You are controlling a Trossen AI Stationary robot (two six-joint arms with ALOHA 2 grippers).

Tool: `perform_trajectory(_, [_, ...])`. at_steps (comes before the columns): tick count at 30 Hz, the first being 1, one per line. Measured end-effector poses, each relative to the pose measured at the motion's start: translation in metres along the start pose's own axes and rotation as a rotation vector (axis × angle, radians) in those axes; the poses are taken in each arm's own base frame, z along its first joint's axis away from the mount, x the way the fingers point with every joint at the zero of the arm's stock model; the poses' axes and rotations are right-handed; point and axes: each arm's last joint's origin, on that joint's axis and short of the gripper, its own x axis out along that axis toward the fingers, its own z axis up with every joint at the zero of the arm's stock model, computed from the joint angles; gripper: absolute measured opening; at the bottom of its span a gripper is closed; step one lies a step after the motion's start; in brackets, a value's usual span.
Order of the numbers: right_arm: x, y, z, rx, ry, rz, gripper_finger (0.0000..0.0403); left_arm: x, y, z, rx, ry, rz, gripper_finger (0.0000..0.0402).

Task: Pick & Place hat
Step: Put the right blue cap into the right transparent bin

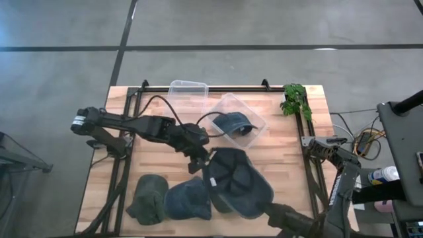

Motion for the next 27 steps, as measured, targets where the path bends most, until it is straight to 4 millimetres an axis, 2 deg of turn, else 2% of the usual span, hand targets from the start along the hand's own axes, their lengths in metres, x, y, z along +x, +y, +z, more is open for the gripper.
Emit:
perform_trajectory(6, [0.013,-0.001,-0.002,0.019,0.036,0.011,0.0013,0.012,-0.019,0.016,0.028,-0.167,-0.172,0.0106])
perform_trajectory(12, [0.028,-0.005,-0.005,0.091,0.079,0.02,0.0013,0.042,-0.032,0.02,-0.014,-0.233,-0.251,0.0106])
perform_trajectory(17, [0.04,-0.001,-0.005,0.141,0.098,0.069,0.0013,0.066,-0.037,0.02,-0.013,-0.219,-0.259,0.0106])
perform_trajectory(27, [0.058,0.003,0.008,-0.021,0.064,0.046,0.0013,0.119,-0.033,0.01,-0.015,-0.092,-0.211,0.0106])
